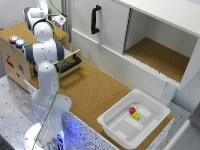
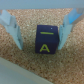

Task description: Move to the drawer, then store the purple object

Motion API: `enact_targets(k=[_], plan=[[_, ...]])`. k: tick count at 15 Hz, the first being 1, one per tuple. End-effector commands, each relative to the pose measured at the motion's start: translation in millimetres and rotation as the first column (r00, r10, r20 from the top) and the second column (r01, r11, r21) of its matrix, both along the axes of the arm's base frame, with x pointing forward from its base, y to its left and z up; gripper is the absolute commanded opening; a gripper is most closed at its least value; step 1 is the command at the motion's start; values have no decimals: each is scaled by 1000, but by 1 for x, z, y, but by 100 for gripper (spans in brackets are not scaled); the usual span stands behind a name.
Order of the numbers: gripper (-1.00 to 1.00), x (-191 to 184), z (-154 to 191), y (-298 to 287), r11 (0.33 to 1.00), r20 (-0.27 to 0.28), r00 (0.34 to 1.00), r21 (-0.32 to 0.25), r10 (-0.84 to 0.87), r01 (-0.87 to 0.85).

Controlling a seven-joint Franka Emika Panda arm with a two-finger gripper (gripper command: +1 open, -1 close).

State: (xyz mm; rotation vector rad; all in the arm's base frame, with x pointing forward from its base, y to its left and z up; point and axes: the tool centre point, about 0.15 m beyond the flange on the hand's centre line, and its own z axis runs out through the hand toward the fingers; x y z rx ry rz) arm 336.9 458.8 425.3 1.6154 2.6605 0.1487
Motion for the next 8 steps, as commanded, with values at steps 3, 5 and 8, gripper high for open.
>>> enact_targets(k=[3,5,8], plan=[[-100,31,25,0,994,15,998,-89,-58,59],[-100,34,49,-21,995,50,995,-53,-82,85],[-100,26,56,-55,992,72,990,-26,-118,120]])
